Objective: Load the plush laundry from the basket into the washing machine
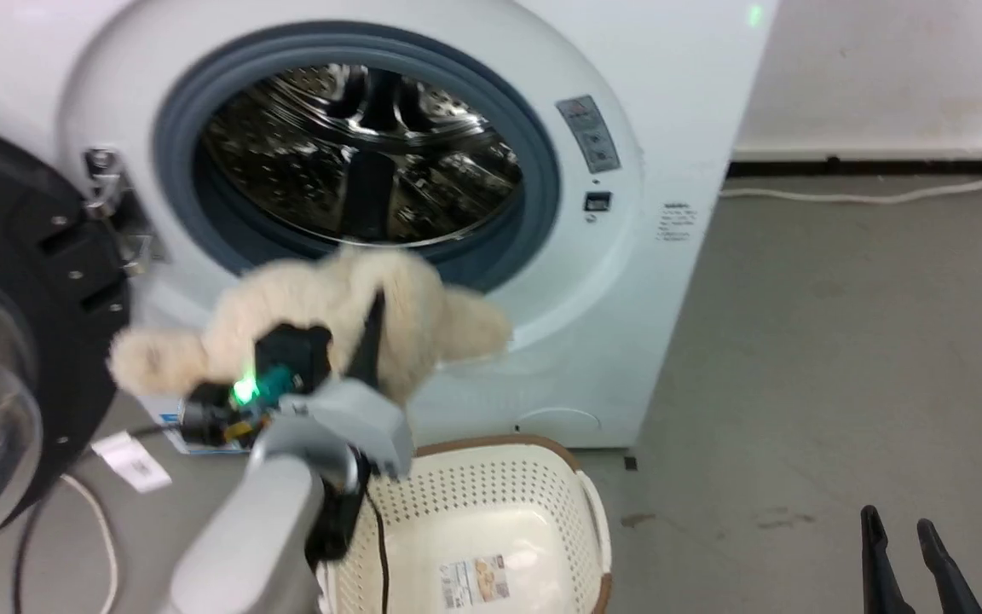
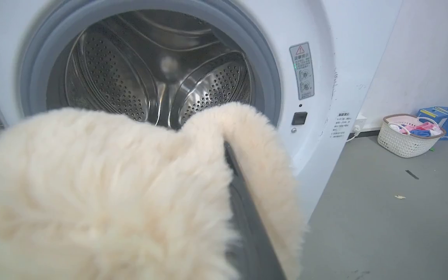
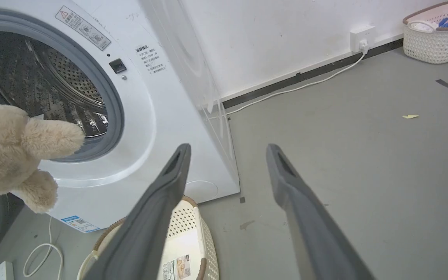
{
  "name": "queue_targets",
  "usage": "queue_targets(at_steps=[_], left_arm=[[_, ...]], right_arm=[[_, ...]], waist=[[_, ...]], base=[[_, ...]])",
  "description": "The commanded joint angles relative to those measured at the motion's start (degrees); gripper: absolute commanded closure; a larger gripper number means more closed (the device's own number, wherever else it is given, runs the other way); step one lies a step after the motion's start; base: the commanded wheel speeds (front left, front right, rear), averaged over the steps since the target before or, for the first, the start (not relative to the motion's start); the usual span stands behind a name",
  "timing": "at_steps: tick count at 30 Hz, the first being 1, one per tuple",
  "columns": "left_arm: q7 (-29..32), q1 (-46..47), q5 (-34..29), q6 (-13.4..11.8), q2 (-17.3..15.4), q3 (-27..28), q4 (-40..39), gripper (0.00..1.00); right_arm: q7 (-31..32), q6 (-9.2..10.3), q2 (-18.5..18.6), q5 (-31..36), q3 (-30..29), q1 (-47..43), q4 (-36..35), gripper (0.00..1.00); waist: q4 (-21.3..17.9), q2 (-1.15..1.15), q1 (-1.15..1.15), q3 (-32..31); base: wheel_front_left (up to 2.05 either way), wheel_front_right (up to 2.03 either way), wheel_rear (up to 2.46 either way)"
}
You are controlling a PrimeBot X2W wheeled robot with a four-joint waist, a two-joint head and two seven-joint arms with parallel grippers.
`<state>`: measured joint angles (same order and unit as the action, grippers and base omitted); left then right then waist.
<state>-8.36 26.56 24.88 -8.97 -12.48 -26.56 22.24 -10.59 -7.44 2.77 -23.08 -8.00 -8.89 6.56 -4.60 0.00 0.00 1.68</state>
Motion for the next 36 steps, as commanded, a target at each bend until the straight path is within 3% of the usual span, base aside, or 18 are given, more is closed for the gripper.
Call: queue_targets(at_steps=[1, 12, 21, 36], left_arm=[[-0.8, 1.7, -0.4, -0.3, -0.5, 0.5, -0.3, 1.00], [-3.7, 12.4, -1.5, -1.7, -2.1, 3.8, 4.3, 1.00], [-4.8, 22.9, -0.8, -1.9, -1.5, 6.1, 10.0, 1.00], [-6.2, 39.9, -1.8, -1.8, -3.2, 8.8, 14.8, 1.00]], right_arm=[[0.1, -0.05, 0.1, 0.3, 0.1, 0.2, -0.4, 0.00], [-0.6, -0.05, 0.1, -0.3, 0.7, 4.4, -0.9, 0.00], [-1.5, -0.05, 0.1, -0.7, 0.6, 7.8, -0.8, 0.00], [-2.2, -0.05, 0.1, -0.4, 1.8, 12.1, -2.7, 0.00]], waist=[[-1.2, 0.00, 0.00, 1.3], [-4.3, 0.00, 0.00, 10.1], [-5.2, 0.00, 0.00, 18.7], [-7.7, 0.00, 0.00, 30.2]], base=[[0.00, 0.00, 0.00], [0.00, 0.00, 0.00], [0.00, 0.00, 0.00], [0.00, 0.00, 0.00]])
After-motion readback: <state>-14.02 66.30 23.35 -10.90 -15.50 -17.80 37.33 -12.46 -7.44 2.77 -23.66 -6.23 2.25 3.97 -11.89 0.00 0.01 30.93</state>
